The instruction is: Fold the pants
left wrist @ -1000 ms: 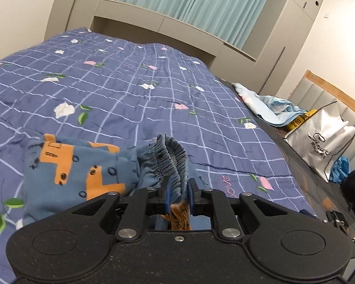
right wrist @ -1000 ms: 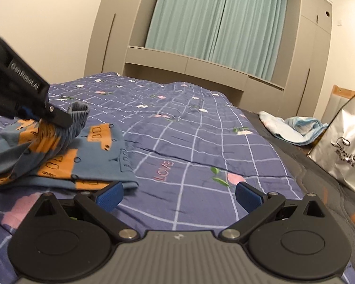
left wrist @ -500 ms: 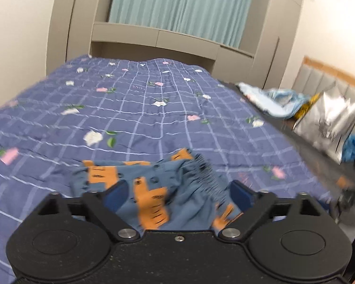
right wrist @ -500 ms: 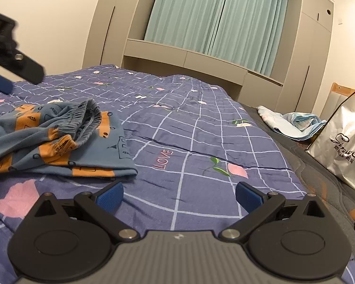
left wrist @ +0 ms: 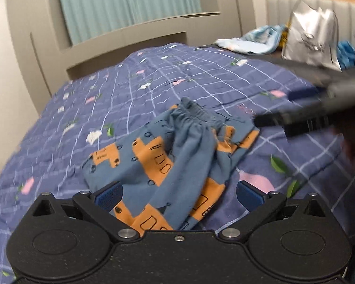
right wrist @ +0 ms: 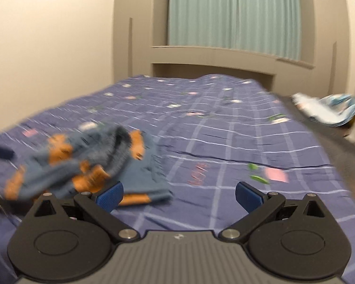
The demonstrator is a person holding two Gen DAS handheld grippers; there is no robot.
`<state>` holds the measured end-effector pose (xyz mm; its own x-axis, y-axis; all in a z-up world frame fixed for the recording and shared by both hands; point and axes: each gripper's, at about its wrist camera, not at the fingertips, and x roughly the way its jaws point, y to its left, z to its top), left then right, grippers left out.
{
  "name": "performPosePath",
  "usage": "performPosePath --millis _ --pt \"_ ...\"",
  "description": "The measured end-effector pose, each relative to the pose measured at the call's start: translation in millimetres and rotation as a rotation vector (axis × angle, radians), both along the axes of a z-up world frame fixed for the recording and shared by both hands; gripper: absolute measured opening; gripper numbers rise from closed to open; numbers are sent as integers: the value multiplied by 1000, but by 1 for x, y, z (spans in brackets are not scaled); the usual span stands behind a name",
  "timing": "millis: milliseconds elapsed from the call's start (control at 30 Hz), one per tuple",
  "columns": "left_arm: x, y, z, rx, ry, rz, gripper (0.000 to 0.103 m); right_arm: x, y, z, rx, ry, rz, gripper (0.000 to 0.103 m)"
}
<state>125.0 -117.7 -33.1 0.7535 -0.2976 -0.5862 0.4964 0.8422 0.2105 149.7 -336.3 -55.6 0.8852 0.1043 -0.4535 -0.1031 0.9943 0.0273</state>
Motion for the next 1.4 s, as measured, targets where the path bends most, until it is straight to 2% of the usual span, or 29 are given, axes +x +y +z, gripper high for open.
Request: performPosePath --millis 133,267,367,467,567,633,700,900,967,1000,1067,1133,1233,1400 --pt "1 -11 -4 40 -13 -33 102 30 -9 13 118 78 154 103" --pt "3 -18 -2 33 -48 -36 102 61 -4 17 118 160 265 103" --pt "10 -23 1 3 -43 -26 97 75 2 22 139 165 305 103" --pt "18 -27 2 -33 -17 -38 86 88 1 25 242 175 344 103" --pt "23 -31 0 -50 5 -53 70 103 -2 24 343 202 361 103" --pt "26 -32 -2 -52 21 -61 55 111 -3 22 375 217 368 103" --pt "28 -32 -4 -47 33 -61 49 116 -4 18 385 227 369 101" --pt "31 -29 -3 -72 53 -61 41 123 -5 7 415 272 361 78" --pt "32 -28 -3 -80 56 -59 37 122 -4 4 424 285 358 67" --pt "33 -28 -3 -84 59 -59 32 123 -5 1 432 296 358 54" --pt "33 -27 -1 -90 59 -60 23 124 -4 -3 440 311 352 43" --pt "34 -27 1 -92 56 -60 15 122 -5 -4 453 309 354 26" --pt "35 -25 7 -114 63 -56 10 119 -5 -1 460 291 360 18" --pt "38 -25 22 -169 58 -62 9 112 -9 14 471 237 364 14"
